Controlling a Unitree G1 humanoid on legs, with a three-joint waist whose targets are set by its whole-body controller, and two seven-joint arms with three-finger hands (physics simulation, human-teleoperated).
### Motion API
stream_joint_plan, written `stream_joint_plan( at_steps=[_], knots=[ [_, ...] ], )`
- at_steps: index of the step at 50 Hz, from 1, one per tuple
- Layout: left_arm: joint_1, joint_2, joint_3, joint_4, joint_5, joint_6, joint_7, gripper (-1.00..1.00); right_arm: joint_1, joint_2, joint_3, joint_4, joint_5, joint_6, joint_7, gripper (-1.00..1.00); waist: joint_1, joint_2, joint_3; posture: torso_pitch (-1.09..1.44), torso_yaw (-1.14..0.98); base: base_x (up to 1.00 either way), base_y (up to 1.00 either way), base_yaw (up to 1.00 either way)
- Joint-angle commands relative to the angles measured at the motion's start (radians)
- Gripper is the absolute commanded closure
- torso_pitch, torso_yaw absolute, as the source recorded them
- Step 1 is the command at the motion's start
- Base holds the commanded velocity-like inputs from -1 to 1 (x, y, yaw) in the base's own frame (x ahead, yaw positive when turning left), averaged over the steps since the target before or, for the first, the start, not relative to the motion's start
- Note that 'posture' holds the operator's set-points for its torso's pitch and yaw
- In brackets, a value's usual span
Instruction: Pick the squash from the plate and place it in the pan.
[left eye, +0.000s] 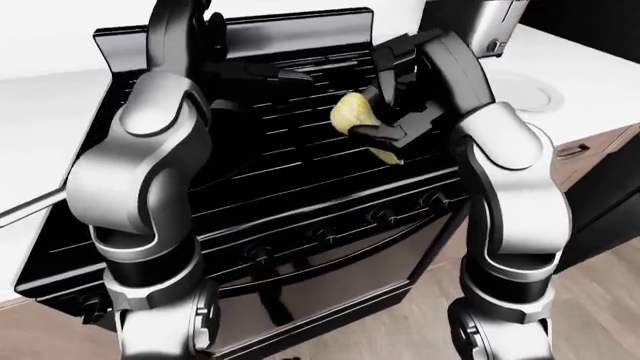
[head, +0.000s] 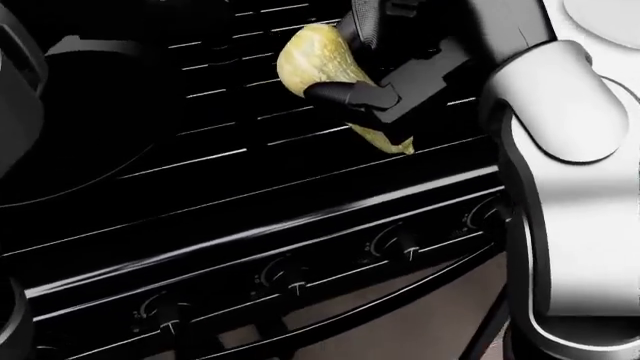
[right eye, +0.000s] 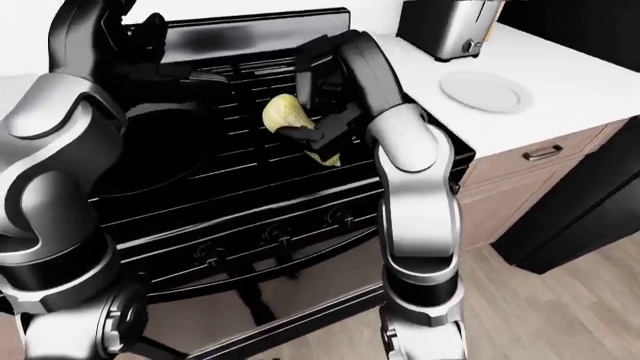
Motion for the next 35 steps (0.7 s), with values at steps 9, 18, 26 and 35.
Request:
stream_joint_plan(
  at_steps=[9,18,26,35],
  knots=[
    [-0.041,0.012,0.009,-0.022,0.001,-0.034,0.0,-1.0,-0.05,-0.005,-0.007,-0.04,-0.013,-0.043,-0.015,1.0,-0.013,0.033,-0.057,0.0,0.0,0.0,0.0,0.0],
    [-0.039,0.011,0.009,-0.02,0.002,-0.037,-0.002,-1.0,-0.045,-0.002,-0.006,-0.034,-0.019,-0.047,-0.013,1.0,0.002,0.018,-0.101,0.0,0.0,-0.17,0.07,0.0],
    [-0.038,0.012,0.01,-0.02,0.001,-0.039,-0.003,-1.0,-0.046,0.001,-0.008,-0.035,-0.021,-0.047,-0.01,1.0,0.034,0.043,-0.088,0.0,0.0,-0.92,0.31,0.0],
    [-0.036,0.011,0.009,-0.021,0.001,-0.04,-0.003,-1.0,-0.051,0.005,-0.013,-0.043,-0.016,-0.041,-0.014,1.0,0.028,0.079,-0.055,0.0,0.0,-0.73,0.23,0.0]
  ],
)
